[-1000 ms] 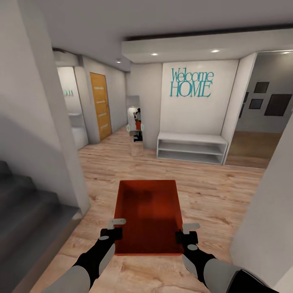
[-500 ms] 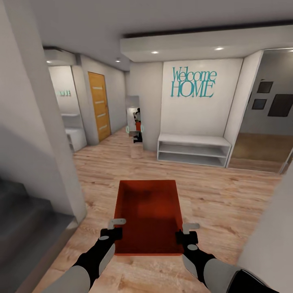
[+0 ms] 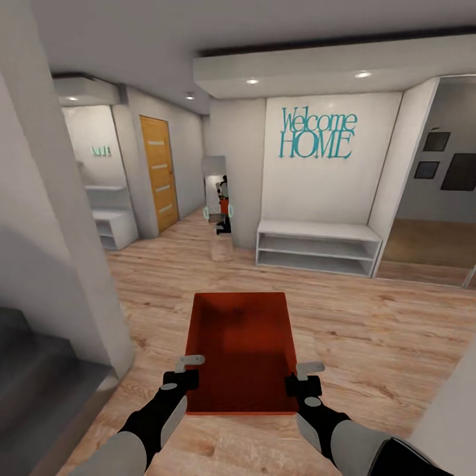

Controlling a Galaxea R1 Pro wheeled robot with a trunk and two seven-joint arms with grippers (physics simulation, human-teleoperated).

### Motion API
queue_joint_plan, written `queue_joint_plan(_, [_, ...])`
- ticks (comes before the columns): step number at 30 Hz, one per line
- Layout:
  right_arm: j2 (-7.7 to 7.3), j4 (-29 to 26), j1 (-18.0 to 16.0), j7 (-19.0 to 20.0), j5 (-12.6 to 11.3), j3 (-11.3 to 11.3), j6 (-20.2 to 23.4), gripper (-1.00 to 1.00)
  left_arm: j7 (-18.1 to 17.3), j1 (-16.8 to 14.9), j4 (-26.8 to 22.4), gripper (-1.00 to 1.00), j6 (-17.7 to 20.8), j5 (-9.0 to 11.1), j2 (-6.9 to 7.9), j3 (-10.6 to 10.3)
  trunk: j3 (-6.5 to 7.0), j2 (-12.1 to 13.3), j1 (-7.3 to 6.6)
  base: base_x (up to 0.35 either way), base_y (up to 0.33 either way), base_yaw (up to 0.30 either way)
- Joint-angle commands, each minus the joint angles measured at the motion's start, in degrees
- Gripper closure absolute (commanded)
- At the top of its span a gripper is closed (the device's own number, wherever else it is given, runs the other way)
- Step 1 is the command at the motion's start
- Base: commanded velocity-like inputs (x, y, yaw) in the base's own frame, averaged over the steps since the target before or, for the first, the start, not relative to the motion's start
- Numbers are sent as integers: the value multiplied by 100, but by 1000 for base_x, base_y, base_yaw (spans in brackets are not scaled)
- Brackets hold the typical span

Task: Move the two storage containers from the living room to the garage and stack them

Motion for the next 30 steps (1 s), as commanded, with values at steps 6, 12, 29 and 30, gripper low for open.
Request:
queue_joint_plan(6, [-44, -3, -8, -16, -45, -365, -58, 100, 108, -3, -7, 100, 43, 19, 37, 79, -11, -10, 6, 322, 0, 0])
queue_joint_plan(12, [-44, -3, -8, -16, -45, -366, -57, 100, 108, -3, -7, 100, 43, 19, 32, 79, -11, -10, 6, 322, 0, 0])
queue_joint_plan(29, [-44, -3, -8, -16, -45, -365, -66, 100, 109, -3, -15, 100, 43, 19, 28, 74, -11, -10, 6, 322, 0, 0])
queue_joint_plan(30, [-44, -3, -8, -16, -45, -365, -66, 100, 109, -3, -13, 100, 43, 19, 28, 75, -11, -10, 6, 322, 0, 0])
